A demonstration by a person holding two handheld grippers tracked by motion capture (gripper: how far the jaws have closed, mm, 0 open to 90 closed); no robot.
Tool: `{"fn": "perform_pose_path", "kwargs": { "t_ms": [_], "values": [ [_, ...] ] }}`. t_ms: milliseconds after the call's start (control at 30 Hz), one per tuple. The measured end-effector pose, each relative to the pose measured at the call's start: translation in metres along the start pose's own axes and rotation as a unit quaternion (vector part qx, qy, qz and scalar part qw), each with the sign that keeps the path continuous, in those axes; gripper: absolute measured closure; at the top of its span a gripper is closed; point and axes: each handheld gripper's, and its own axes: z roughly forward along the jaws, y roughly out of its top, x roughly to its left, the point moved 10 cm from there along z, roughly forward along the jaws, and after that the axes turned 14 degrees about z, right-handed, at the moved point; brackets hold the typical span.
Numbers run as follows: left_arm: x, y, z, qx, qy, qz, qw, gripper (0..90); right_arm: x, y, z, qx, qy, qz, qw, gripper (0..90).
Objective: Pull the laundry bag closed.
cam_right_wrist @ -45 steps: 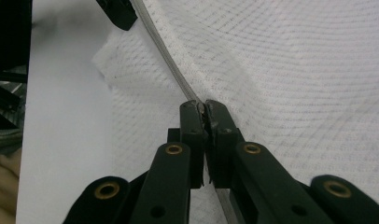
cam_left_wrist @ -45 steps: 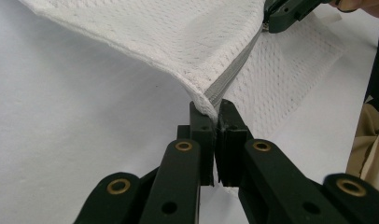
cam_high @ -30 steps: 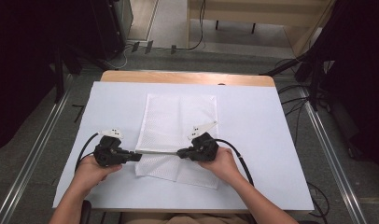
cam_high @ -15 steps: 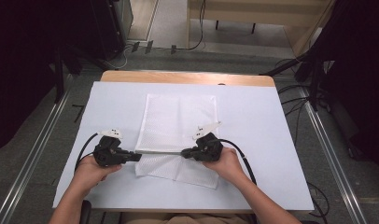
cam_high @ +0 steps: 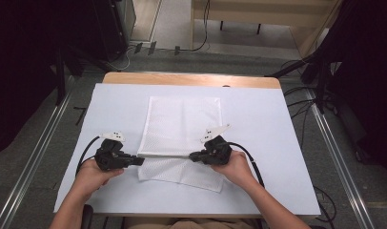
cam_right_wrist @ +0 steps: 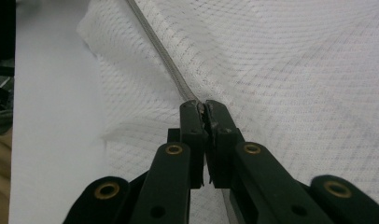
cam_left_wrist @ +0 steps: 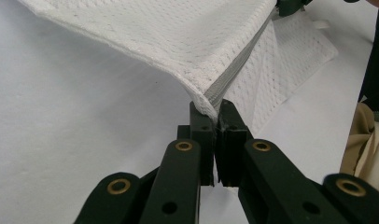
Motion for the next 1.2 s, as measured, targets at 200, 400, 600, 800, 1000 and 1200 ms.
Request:
{"fn": "perform_pose_path", "kwargs": {
  "t_ms": [200, 400, 600, 800, 1000, 1200],
  "values": [
    [0.001, -0.001, 0.0, 0.001, 0.003, 0.001, 1.0, 88.3, -0.002, -0.002, -0.003, 0.004, -0.005, -0.001, 1.0, 88.5],
    [0.001, -0.001, -0.001, -0.001, 0.004, 0.004, 1.0, 88.2, -0.005, -0.004, -0.007, 0.001, -0.007, -0.002, 1.0, 88.4],
    [0.002, 0.0, -0.003, -0.008, 0.003, -0.004, 1.0, 88.2, -0.007, -0.007, -0.012, 0.0, -0.007, 0.002, 1.0, 88.4],
    [0.001, -0.001, -0.001, -0.001, 0.005, -0.002, 1.0, 88.2, -0.011, -0.01, -0.018, -0.005, -0.008, 0.001, 1.0, 88.4],
    [0.002, -0.001, -0.003, -0.004, 0.009, -0.003, 0.9999, 88.2, -0.012, -0.013, -0.021, 0.0, -0.013, 0.003, 0.9999, 88.4],
    [0.002, -0.002, -0.003, 0.001, 0.005, -0.001, 1.0, 88.2, -0.017, -0.017, -0.027, 0.002, -0.017, 0.007, 0.9998, 88.4]
  ]
}}
